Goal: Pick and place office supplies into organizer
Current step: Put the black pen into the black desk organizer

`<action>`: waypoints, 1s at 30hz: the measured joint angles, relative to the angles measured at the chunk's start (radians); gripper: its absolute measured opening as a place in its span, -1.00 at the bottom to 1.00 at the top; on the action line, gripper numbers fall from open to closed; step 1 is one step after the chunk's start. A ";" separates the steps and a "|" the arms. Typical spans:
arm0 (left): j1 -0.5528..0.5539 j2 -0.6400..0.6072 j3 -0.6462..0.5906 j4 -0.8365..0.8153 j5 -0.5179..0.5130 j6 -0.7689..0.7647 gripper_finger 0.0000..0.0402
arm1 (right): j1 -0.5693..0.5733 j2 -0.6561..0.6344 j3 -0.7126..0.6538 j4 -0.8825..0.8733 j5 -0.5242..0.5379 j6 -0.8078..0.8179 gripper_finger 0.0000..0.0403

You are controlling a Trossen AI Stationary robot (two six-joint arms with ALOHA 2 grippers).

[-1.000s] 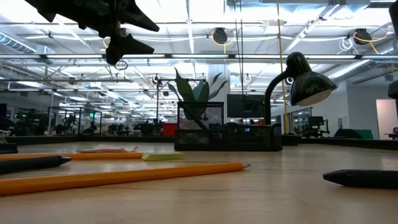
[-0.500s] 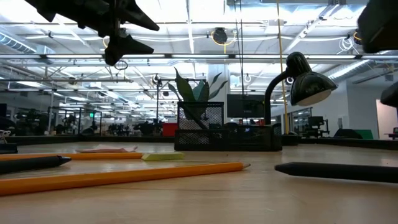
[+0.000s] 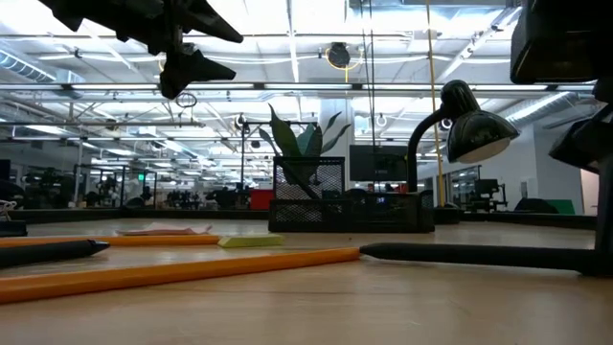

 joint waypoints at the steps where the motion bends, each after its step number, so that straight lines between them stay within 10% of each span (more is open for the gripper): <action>1: -0.004 0.000 0.000 -0.003 0.000 0.004 0.27 | 0.000 0.000 0.000 0.001 -0.003 0.002 -0.88; 30: -0.010 0.000 0.000 -0.058 -0.001 -0.021 0.27 | -0.014 0.008 -0.029 0.025 0.093 -0.296 -0.28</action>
